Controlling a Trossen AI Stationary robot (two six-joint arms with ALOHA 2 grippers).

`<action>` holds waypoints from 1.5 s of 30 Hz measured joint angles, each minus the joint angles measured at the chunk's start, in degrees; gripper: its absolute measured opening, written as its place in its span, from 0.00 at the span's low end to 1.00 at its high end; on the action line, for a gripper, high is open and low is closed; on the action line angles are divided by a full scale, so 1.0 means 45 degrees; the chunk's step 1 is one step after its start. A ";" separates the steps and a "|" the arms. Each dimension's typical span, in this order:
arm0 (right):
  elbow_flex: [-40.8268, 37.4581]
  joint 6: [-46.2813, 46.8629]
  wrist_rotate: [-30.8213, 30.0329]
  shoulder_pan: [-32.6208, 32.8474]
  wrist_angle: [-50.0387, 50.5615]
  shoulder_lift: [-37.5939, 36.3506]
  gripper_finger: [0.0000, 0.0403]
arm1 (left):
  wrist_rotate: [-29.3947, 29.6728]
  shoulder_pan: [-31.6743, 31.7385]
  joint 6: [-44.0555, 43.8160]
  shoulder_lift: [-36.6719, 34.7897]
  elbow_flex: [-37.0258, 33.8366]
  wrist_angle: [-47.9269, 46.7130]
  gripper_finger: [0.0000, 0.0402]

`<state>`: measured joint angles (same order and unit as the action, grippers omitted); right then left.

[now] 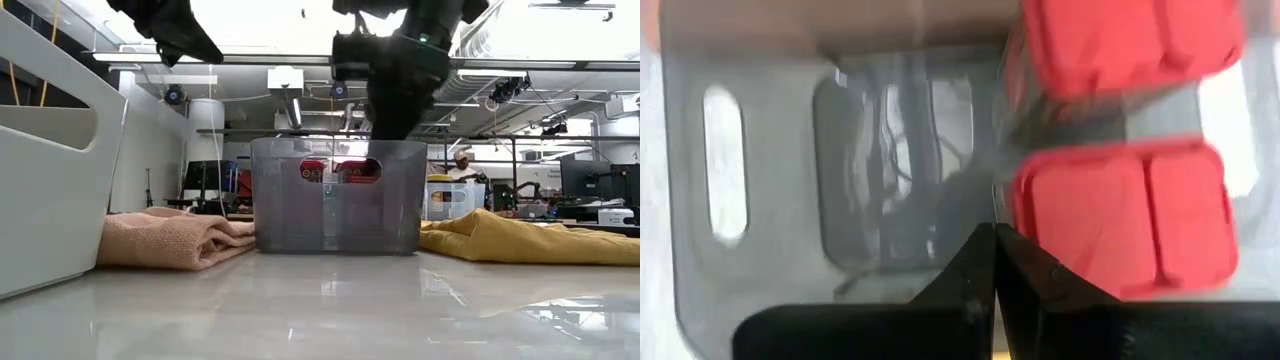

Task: Sort spices by type
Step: Adjust the right red seasoning can in the black bin

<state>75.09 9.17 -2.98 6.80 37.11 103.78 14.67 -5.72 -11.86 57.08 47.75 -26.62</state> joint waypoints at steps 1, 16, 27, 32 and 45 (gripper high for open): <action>0.0002 -0.0080 0.0044 -0.0098 -0.0237 0.0011 0.00 | 0.0012 0.0007 0.0072 0.0000 0.0000 -0.0006 0.00; -0.0010 0.0191 0.1009 -0.0409 -0.0867 -0.0664 0.00 | 0.0279 0.0016 0.0560 0.0005 0.0005 -0.0027 0.00; -0.0008 -0.0032 -0.0098 -0.1074 0.1588 -0.1369 0.00 | 0.0596 0.0219 0.0727 0.0092 0.0010 -0.0029 0.00; -0.0010 -0.0420 -0.0052 -0.1370 0.1522 -0.0954 0.00 | 0.0500 0.0219 0.0991 0.0568 -0.0035 -0.0102 0.00; -0.0007 -0.0859 -0.0005 -0.1372 0.0821 -0.0490 0.00 | 0.0153 -0.0227 0.0787 0.3579 -0.0053 -0.0127 0.00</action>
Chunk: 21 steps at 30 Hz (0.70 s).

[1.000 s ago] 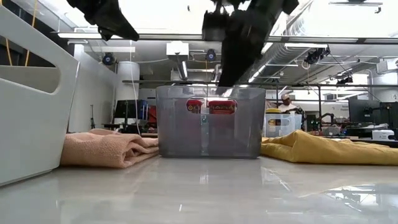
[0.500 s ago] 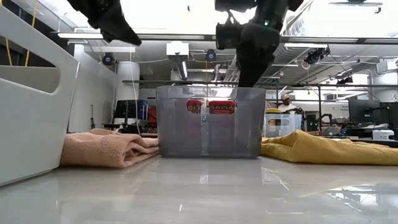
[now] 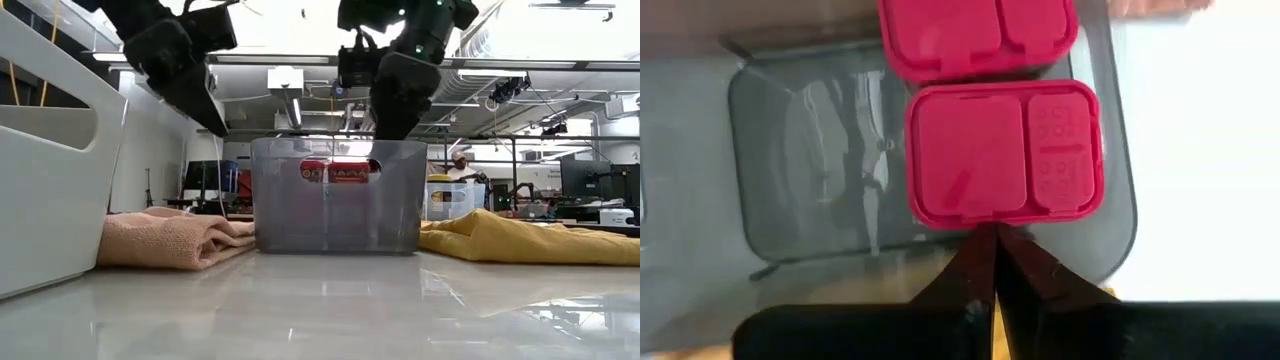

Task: Sort spices by type
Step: Adjust the right red seasoning can in the black bin, then return to Home Position

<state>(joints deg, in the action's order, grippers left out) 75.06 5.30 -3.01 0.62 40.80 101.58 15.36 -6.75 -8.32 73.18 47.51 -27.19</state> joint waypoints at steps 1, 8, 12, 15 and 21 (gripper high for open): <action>-0.0002 0.0000 -0.0005 0.0000 -0.0135 0.0000 0.00 | 0.0000 -0.0032 0.0005 0.0160 0.0000 0.0086 0.00; -0.0002 -0.0265 0.0099 0.0000 -0.0542 0.0015 0.00 | -0.0086 -0.0111 0.0109 0.0473 0.0000 0.0352 0.00; 0.0058 0.0054 0.0140 0.0015 0.0426 -0.0468 0.00 | -0.0897 0.0003 0.0306 -0.0670 0.0001 -0.0066 0.00; 0.0157 0.0180 -0.0097 0.0015 0.1062 -0.1456 0.00 | -0.1072 0.0255 0.0570 -0.2404 0.0044 -0.0016 0.00; 0.0158 0.1462 -0.0790 -0.0443 0.2254 -0.3553 0.00 | -0.1348 0.1399 0.1129 -0.6226 -0.1063 0.2140 0.00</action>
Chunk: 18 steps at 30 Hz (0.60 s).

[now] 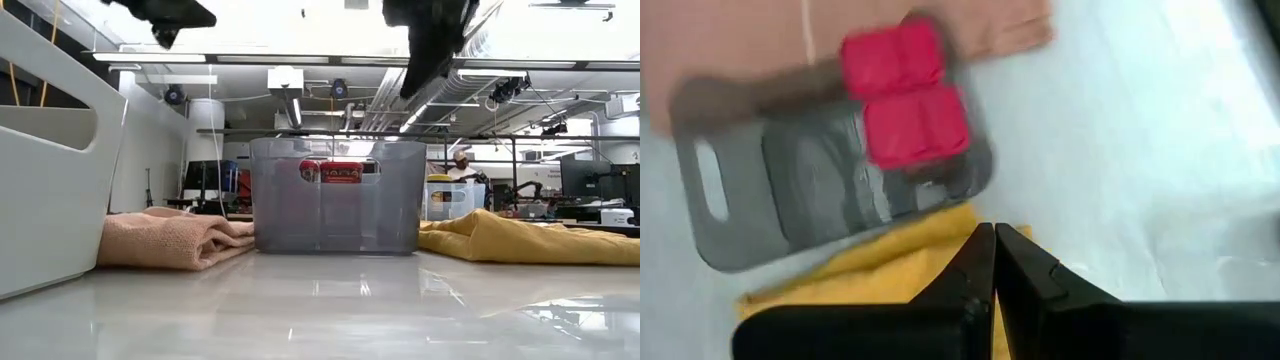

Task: Sort spices by type
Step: Return to Home Position

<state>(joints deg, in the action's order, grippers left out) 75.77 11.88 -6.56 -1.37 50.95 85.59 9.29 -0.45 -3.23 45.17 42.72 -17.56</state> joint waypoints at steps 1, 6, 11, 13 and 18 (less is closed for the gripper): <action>0.0000 0.0298 -0.0014 -0.0126 0.0080 -0.0388 0.00 | -0.0185 0.0266 -0.0175 -0.0639 -0.0586 0.0693 0.00; -0.0019 0.2019 -0.0007 -0.0514 0.0241 -0.1775 0.00 | -0.0830 0.1214 -0.1848 -0.3750 -0.4306 0.4324 0.00; -0.0019 0.3653 -0.0007 -0.0478 0.0430 -0.2777 0.00 | -0.0836 0.1439 -0.3422 -0.6112 -0.7198 0.6807 0.00; -0.0019 0.4244 -0.0004 -0.0314 0.0662 -0.3007 0.00 | -0.0842 0.1434 -0.4013 -0.6749 -0.8053 0.7327 0.00; -0.0019 0.5546 0.0015 0.0360 0.1099 -0.3237 0.00 | -0.0877 0.1405 -0.4969 -0.7915 -0.9261 0.7854 0.00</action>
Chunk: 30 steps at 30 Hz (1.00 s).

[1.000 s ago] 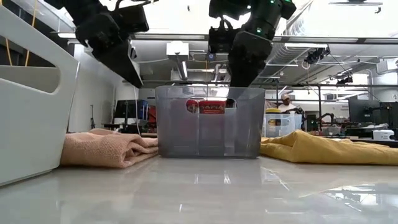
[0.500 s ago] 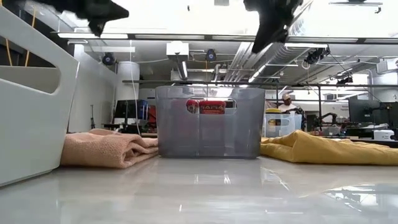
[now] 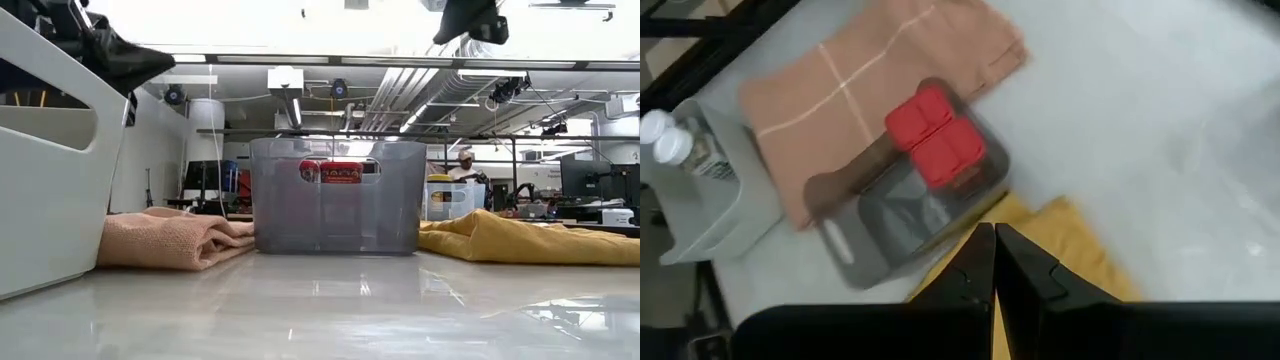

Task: Sort spices by type
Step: Return to Home Position

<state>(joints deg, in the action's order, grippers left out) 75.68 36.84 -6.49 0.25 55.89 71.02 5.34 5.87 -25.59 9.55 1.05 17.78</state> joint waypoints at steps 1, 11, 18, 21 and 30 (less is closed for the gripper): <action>0.0000 0.0200 0.0002 0.0212 0.0115 -0.0010 0.00 | 0.0005 0.0000 -0.0109 -0.0133 -0.0095 -0.0174 0.00; -0.2712 0.3635 -0.0477 0.3136 0.0701 -0.1685 0.00 | -0.0092 -0.0010 -0.0183 -0.0304 -0.0085 -0.1137 0.00; -0.8102 0.3798 -0.1729 0.3574 -0.4319 -0.5797 0.00 | -0.0146 -0.0005 -0.0266 -0.0294 -0.0085 -0.1406 0.00; -1.0563 0.2139 -0.1467 0.2442 -0.7322 -0.7476 0.00 | -0.0146 -0.0005 -0.0270 -0.0294 -0.0085 -0.1417 0.00; -1.5367 -0.1328 0.1808 -0.0392 -1.4775 -1.0301 0.00 | -0.0146 -0.0005 -0.0274 -0.0294 -0.0085 -0.1419 0.00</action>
<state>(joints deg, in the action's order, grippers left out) 6.53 30.87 1.65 -1.52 -10.59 24.67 4.69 5.85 -26.82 8.23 0.67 11.40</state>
